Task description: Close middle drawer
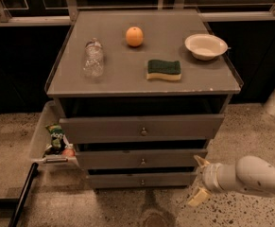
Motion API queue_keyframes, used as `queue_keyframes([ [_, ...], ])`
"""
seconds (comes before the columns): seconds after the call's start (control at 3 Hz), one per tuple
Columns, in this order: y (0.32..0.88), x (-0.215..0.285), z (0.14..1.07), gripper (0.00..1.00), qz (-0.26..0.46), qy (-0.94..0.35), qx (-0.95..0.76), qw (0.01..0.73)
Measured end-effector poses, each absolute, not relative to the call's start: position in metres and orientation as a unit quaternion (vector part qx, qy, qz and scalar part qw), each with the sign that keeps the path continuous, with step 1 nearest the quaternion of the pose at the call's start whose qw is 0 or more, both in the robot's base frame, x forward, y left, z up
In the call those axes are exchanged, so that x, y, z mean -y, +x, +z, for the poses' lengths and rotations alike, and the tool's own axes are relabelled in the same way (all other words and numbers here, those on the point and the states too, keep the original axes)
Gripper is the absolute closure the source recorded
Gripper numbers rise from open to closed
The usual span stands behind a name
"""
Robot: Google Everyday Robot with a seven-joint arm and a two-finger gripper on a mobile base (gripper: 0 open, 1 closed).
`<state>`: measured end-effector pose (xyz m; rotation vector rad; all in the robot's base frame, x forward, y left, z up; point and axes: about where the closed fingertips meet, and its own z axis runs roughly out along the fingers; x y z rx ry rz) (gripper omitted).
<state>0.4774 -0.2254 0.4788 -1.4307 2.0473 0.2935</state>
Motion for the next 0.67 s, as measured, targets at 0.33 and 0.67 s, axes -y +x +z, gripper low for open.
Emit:
queue_keyframes([
  [0.33, 0.4365, 0.2397, 0.4975, 0.0, 0.112, -0.533, -0.775, 0.32],
  [0.67, 0.4315, 0.2472, 0.4975, 0.0, 0.109, -0.527, -0.78, 0.321],
])
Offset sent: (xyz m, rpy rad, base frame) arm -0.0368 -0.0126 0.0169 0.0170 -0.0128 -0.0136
